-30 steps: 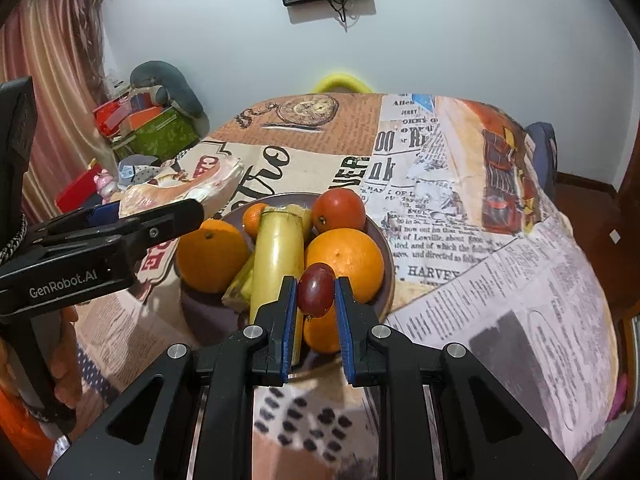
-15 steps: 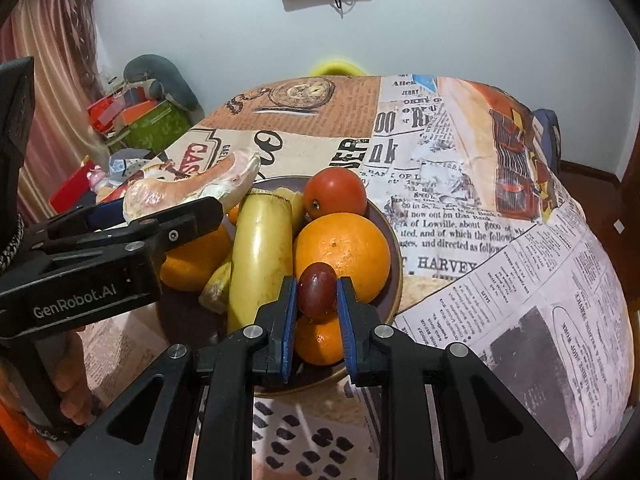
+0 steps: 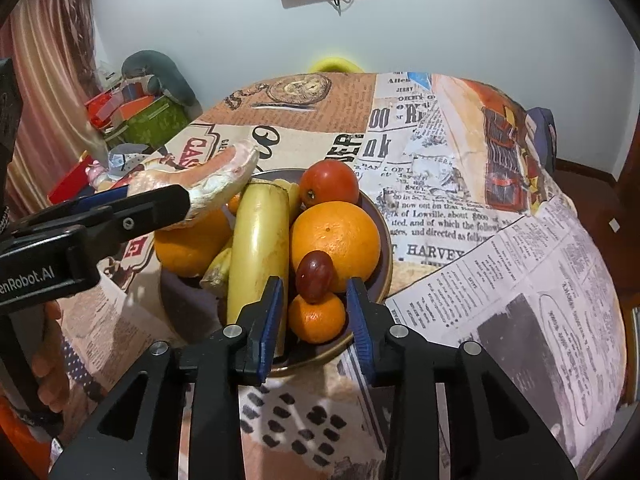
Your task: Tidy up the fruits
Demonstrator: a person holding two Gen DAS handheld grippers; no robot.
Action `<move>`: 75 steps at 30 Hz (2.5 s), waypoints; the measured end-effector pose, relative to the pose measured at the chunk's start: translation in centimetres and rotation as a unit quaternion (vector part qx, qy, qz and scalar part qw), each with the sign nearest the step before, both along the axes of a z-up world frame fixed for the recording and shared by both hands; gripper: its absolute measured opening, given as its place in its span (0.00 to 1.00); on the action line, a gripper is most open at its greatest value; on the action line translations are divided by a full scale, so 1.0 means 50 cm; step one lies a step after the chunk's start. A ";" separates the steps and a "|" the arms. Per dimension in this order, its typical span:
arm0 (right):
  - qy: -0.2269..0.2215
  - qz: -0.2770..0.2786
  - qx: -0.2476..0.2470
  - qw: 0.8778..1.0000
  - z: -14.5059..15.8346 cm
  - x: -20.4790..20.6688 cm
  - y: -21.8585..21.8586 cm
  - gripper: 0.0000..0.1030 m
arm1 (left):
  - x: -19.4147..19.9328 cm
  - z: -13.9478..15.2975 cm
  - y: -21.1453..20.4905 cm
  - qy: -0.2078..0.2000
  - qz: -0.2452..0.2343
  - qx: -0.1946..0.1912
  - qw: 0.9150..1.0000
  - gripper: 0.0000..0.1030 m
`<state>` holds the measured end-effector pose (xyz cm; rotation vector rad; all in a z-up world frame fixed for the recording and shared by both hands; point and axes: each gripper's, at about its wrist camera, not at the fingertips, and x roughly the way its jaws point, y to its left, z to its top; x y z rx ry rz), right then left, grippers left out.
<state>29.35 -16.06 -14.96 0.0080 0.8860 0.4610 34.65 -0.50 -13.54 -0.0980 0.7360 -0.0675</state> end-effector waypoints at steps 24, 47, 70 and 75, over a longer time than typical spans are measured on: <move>-0.218 -0.022 0.063 0.974 0.361 -0.276 -0.035 0.36 | -0.406 0.325 0.020 -0.218 -0.005 0.010 0.976 0.83; -0.313 -0.073 0.044 0.946 0.412 -0.410 -0.023 0.98 | -0.552 0.356 0.000 -0.266 -0.013 0.022 0.964 1.00; -0.323 -0.079 0.038 0.942 0.418 -0.436 -0.025 1.00 | -0.554 0.350 0.002 -0.267 -0.013 0.020 0.963 1.00; -0.324 -0.079 0.036 0.942 0.421 -0.437 -0.024 1.00 | -0.554 0.352 0.001 -0.269 -0.012 0.019 0.963 1.00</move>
